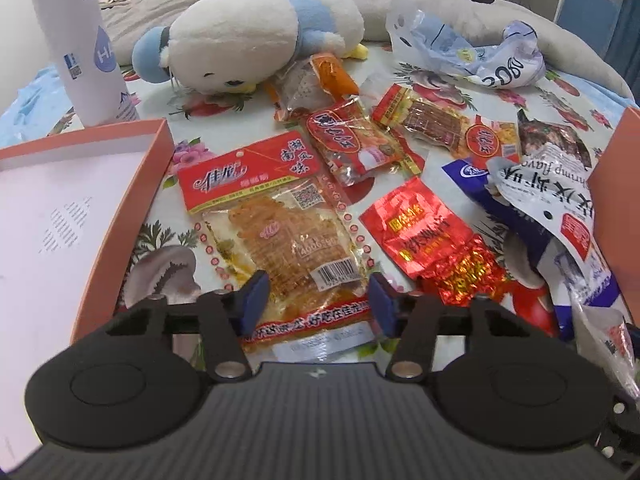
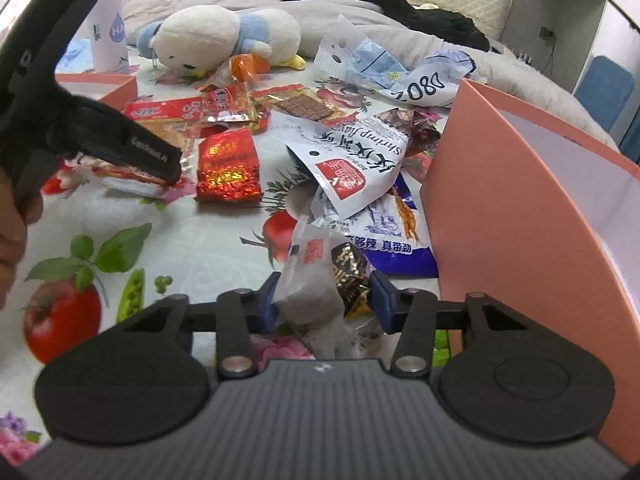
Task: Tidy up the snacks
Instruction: 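Grasp the clear candy bag with the right gripper while the left gripper grasps the red-labelled strip pack, then carry the clear bag and the red-labelled pack toward the larger pink box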
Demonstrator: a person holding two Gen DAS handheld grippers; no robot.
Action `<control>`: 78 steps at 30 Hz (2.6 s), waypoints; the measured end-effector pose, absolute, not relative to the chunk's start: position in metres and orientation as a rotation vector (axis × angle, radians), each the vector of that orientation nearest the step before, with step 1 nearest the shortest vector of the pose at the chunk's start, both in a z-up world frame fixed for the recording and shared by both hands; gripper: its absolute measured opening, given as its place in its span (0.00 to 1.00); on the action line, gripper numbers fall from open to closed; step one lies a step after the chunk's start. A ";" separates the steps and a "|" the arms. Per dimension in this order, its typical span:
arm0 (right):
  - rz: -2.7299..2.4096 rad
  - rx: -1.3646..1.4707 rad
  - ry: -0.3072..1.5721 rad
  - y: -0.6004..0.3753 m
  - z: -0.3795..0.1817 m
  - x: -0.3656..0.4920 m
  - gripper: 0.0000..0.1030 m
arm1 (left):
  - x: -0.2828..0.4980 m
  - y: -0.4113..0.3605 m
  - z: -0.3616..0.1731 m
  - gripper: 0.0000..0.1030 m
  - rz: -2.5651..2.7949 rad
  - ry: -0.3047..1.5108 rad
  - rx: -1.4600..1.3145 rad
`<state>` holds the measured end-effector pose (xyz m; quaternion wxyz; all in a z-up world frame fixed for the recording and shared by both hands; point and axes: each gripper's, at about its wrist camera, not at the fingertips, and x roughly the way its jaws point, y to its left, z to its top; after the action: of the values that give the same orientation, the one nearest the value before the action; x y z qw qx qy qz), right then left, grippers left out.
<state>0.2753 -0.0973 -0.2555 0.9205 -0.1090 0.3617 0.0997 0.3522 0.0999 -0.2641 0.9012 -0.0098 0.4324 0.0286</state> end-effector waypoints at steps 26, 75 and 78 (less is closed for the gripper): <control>0.307 0.018 0.711 -0.147 -0.188 0.197 0.40 | 0.214 0.064 -0.182 0.22 0.001 0.796 -0.176; 0.046 0.163 0.538 -0.303 -0.115 0.114 0.41 | 0.131 -0.083 -0.091 0.21 -0.337 0.730 -0.168; 0.027 0.163 0.522 -0.316 -0.113 0.127 0.41 | 0.147 -0.100 -0.088 0.21 -0.361 0.717 -0.147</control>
<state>0.1271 -0.3156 -0.1129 0.9627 0.0803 0.2579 0.0131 0.1475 -0.1002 -0.0881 0.9179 -0.0713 0.3487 -0.1755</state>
